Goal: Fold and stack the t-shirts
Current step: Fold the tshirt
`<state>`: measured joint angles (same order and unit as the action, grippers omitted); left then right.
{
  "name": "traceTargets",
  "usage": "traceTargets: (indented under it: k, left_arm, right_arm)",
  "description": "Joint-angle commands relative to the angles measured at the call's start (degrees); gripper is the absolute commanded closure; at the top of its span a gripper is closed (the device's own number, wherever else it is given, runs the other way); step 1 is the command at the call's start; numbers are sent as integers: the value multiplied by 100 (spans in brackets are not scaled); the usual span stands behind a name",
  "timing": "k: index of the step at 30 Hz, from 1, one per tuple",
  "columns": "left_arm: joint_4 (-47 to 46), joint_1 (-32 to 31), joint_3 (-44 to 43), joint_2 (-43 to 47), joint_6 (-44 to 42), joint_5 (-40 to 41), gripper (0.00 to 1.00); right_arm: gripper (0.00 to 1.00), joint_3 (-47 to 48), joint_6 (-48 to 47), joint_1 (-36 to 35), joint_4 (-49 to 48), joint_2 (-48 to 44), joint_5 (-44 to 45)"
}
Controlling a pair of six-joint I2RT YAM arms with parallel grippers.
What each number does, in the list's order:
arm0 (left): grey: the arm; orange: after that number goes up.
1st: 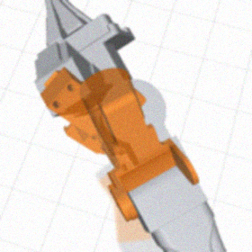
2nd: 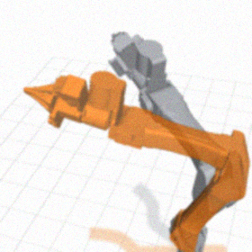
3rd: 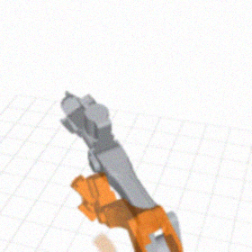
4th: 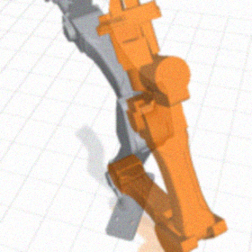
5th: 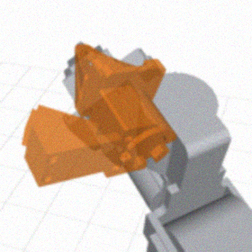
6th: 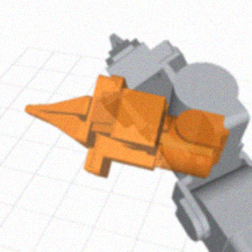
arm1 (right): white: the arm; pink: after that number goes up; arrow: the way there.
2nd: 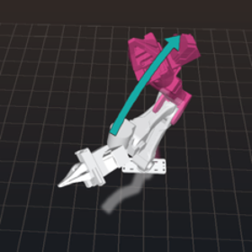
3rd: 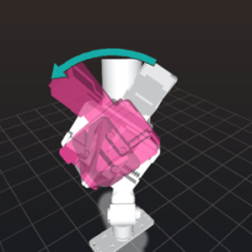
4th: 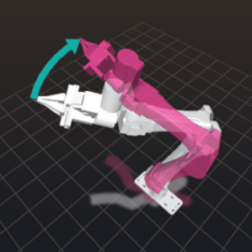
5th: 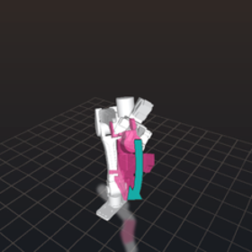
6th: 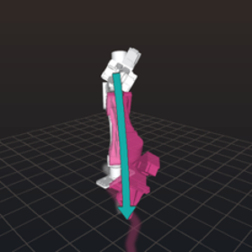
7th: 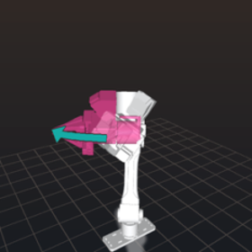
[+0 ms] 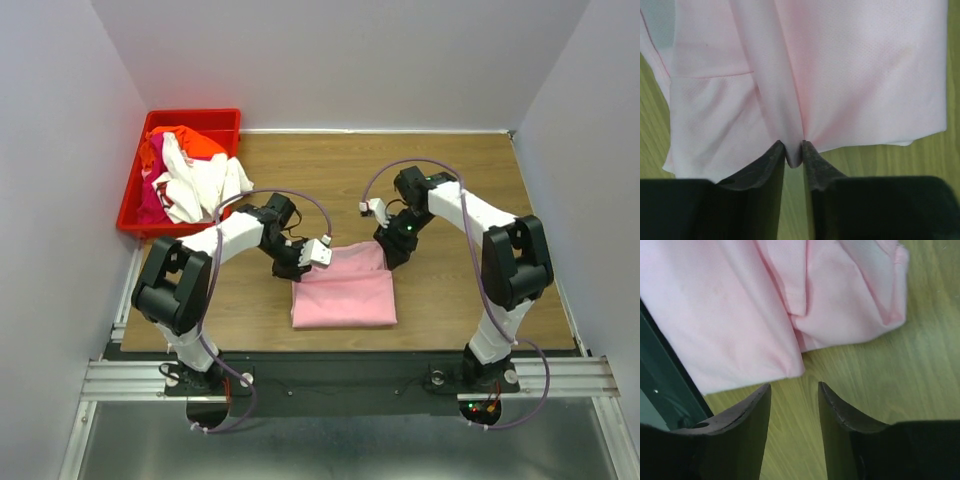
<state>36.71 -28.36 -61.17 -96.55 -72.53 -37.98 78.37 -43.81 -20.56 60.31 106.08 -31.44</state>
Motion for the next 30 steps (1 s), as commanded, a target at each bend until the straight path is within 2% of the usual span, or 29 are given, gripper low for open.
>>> traceTargets:
  k: [1,5,12,14,19,26,30]
  left_arm:
    - [214,85,140,522,222,-87,64]
    - [144,50,9,1006,423,-280,52]
    - [-410,-494,-378,805,1127,-272,50]
    - [-611,-618,-466,595,1337,-237,47]
    - [-1138,-846,-510,269,1663,-96,47]
    - [-1508,-1084,-493,-135,1856,62,48]
    - [-1640,-1145,-484,-346,1901,115,50]
  right_arm:
    - [46,362,285,78,209,-404,-29]
    - [42,1274,628,131,191,-185,-510]
    - [46,2349,1576,17,-124,1177,-1488]
    - [46,2446,1937,-80,-492,1379,-1549]
    - [46,2596,2411,-256,-942,1801,-1576]
    - [48,2675,2527,-361,-1223,2373,-1646]
    - [54,2333,2509,-370,-1460,2478,-1514]
